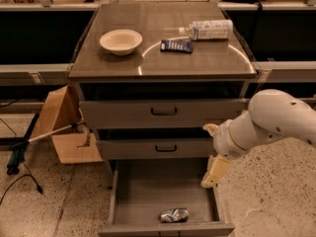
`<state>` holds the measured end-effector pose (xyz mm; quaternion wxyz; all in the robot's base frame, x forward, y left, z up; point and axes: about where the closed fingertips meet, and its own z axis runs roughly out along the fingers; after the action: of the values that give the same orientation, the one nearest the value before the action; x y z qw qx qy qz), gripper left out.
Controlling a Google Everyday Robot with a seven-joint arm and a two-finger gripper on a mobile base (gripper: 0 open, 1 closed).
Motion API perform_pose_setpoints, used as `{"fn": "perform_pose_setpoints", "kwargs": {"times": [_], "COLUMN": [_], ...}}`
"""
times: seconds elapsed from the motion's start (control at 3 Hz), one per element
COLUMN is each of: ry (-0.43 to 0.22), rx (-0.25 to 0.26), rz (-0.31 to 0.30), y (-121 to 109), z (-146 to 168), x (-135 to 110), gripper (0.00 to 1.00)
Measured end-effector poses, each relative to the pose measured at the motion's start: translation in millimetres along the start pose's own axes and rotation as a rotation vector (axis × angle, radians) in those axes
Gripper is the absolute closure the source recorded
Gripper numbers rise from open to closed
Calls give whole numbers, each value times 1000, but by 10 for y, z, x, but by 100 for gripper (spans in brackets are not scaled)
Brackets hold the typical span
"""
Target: Pick redbull can from bottom drawer and place on counter
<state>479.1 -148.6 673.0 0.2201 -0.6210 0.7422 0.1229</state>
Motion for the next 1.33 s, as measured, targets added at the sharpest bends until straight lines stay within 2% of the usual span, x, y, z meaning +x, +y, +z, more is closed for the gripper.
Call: {"fn": "perform_pose_setpoints", "kwargs": {"times": [0.67, 1.0, 1.33], "ry": [-64, -93, -88], "rx": [-57, -70, -96], "rz": [59, 79, 115], "y": [67, 110, 214], "z": [544, 723, 953], "x": [433, 557, 673], "gripper": [0, 0, 0]}}
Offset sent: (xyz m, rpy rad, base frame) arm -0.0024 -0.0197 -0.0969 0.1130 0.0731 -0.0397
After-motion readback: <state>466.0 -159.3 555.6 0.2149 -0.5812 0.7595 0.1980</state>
